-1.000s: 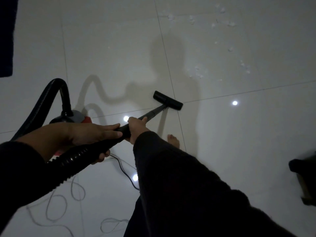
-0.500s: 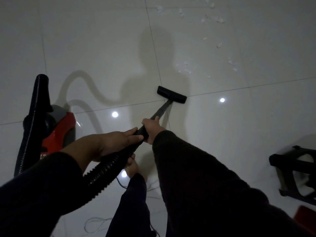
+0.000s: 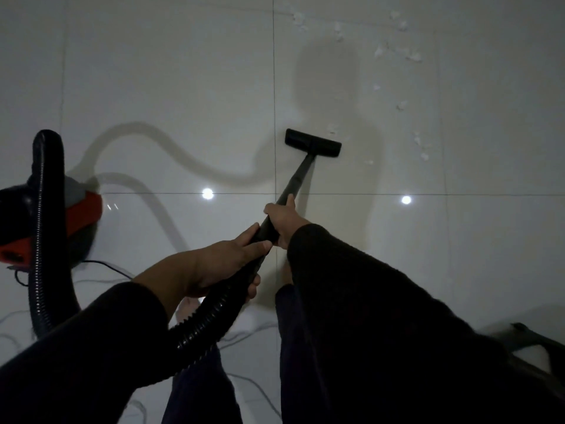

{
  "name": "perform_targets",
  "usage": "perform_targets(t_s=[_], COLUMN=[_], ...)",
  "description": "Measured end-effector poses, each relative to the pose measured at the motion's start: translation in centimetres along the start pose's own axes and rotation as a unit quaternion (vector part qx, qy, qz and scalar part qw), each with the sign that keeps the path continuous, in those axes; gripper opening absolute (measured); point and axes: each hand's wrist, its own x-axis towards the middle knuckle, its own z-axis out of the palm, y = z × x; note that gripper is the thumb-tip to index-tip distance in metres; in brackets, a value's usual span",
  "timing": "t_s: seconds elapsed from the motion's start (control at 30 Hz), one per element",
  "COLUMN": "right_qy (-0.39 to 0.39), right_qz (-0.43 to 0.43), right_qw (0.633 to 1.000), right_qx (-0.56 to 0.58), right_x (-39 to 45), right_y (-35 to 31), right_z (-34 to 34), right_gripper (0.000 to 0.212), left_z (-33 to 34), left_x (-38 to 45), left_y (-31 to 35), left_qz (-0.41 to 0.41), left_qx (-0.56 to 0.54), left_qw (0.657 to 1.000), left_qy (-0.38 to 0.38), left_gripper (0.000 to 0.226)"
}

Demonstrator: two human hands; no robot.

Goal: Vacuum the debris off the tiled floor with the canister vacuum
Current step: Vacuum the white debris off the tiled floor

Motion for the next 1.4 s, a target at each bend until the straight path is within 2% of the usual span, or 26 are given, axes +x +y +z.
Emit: perform_targets(t_s=[0.3, 0.63, 0.97, 1.4], right_qy=[-0.020, -0.023, -0.035, -0.025], right_qz=[-0.010, -0.018, -0.038, -0.066], right_qw=[0.998, 0.997, 0.994, 0.988], right_qx=[-0.050, -0.071, -0.096, -0.137], right_x=[2.3, 4.6, 7.5, 12.4], right_y=[-4.7, -8.0, -13.8, -25.4], right_z=[-6.3, -8.6, -8.2, -5.7], right_gripper=[0.083, 0.082, 0.084, 0.084], left_z=[5.1, 6.5, 4.2, -1.4], left_x=[4.1, 6.8, 9.2, 12.8], left_y=[4.7, 7.6, 12.4, 22.3], left_qz=[0.039, 0.056, 0.066, 0.103], left_qx=[-0.040, -0.061, -0.072, -0.081], left_qw=[0.998, 0.996, 0.994, 0.990], left_qy=[0.014, 0.038, 0.051, 0.057], left_gripper=[0.058, 0.056, 0.059, 0.064])
